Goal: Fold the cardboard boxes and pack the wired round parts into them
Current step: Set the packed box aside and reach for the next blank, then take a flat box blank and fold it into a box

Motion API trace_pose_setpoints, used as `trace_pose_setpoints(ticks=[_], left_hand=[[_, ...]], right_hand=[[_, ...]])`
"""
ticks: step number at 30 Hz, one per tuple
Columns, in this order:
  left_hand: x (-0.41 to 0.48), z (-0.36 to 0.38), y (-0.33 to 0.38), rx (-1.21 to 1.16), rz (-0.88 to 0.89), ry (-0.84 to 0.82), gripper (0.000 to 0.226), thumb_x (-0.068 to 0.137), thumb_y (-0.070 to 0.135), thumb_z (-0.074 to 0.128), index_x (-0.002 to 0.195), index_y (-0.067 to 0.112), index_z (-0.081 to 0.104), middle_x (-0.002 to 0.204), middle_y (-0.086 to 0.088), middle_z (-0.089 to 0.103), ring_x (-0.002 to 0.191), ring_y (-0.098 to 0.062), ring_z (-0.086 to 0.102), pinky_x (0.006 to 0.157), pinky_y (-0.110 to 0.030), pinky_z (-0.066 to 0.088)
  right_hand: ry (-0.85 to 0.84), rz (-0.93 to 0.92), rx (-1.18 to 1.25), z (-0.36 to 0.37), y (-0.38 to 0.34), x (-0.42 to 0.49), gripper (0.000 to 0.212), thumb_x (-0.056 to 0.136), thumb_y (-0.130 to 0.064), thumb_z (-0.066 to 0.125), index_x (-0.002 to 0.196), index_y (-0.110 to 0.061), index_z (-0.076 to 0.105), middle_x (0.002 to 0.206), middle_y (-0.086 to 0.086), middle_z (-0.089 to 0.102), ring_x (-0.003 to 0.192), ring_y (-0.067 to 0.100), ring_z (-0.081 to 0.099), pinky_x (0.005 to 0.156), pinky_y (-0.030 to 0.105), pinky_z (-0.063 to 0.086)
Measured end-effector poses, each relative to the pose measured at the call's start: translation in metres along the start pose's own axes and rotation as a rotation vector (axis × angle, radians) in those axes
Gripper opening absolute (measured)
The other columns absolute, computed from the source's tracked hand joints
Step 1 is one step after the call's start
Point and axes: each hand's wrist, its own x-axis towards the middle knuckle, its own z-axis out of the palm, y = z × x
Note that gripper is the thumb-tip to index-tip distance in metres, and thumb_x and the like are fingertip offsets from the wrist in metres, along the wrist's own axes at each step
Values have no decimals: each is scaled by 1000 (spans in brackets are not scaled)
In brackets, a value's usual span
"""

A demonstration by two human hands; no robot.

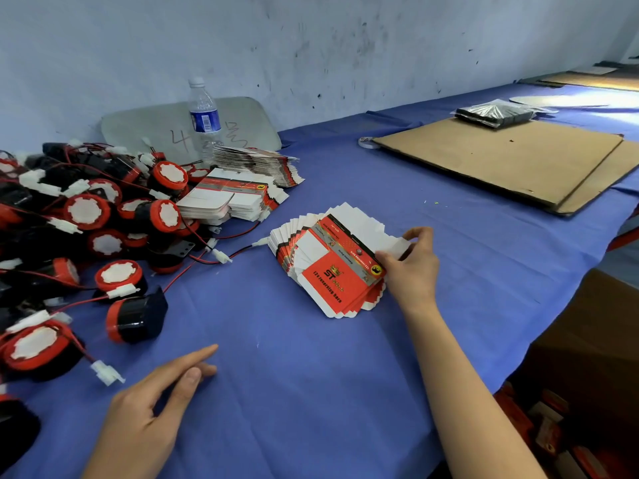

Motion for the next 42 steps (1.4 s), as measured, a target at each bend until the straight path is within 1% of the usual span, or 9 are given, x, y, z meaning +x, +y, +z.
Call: trace_pose_setpoints(ticks=[5, 12, 15, 17, 22, 24, 28, 33, 42], left_hand=[[0, -1, 2, 24, 10, 3, 30, 82, 27, 52, 105, 32, 71, 90, 19, 73, 92, 9, 64, 83, -6, 44], [-1, 0, 0, 76, 56, 36, 23, 87, 28, 58, 106, 35, 69, 90, 25, 72, 91, 12, 62, 79, -1, 41], [-2, 3, 4, 154, 88, 64, 28, 87, 30, 58, 114, 37, 65, 100, 28, 69, 89, 5, 61, 76, -8, 43], [2, 12, 17, 166, 122, 103, 32, 89, 27, 55, 120, 36, 60, 112, 25, 65, 101, 5, 57, 85, -2, 38], [46, 59, 82, 94, 283, -6, 49, 95, 23, 58, 138, 36, 40, 131, 35, 38, 119, 30, 29, 93, 7, 20], [80, 81, 110, 75, 247, -174, 57, 95, 29, 57, 147, 35, 32, 136, 29, 42, 123, 22, 34, 96, 2, 25], [147, 117, 134, 512, 112, -544, 89, 87, 50, 62, 154, 30, 7, 160, -4, 20, 147, -25, 14, 118, -41, 20], [177, 129, 122, 614, 66, -613, 104, 78, 54, 71, 154, 33, 3, 152, -4, 37, 137, -26, 36, 107, -37, 37], [184, 121, 114, 645, 106, -536, 105, 74, 58, 72, 153, 37, 6, 147, -3, 44, 132, -25, 43, 99, -34, 42]], right_hand=[[-37, 258, 377, -8, 0, 3, 25, 85, -5, 69, 105, -12, 56, 85, 9, 60, 54, 12, 55, 48, 16, 46], [-96, 168, 512, -11, -5, -2, 28, 91, 1, 55, 94, -25, 66, 75, 3, 64, 64, 14, 61, 64, 25, 55], [-149, 147, 506, -11, -5, -3, 35, 86, 5, 52, 93, -25, 70, 79, 1, 62, 64, 12, 58, 60, 22, 51], [-164, 114, 489, -11, -5, -3, 42, 82, 7, 52, 97, -28, 70, 74, -6, 59, 60, 7, 55, 57, 18, 48], [-200, 103, 521, -11, -3, -5, 45, 82, 6, 55, 105, -31, 69, 81, -9, 62, 75, 3, 60, 65, 19, 48], [-205, 75, 542, -13, -5, -7, 46, 83, 7, 56, 106, -30, 68, 89, -8, 65, 76, -1, 62, 64, 15, 49], [-231, -2, 508, -16, -8, -12, 46, 81, 10, 59, 109, -26, 66, 110, -4, 67, 96, -10, 60, 76, 8, 48], [-365, -6, 581, -14, -7, -15, 49, 83, 13, 57, 113, -26, 59, 100, -17, 64, 76, 8, 67, 56, 18, 51], [-416, -24, 609, -8, -3, -14, 62, 80, 25, 44, 118, -24, 52, 111, -8, 56, 95, 6, 66, 62, 19, 52]])
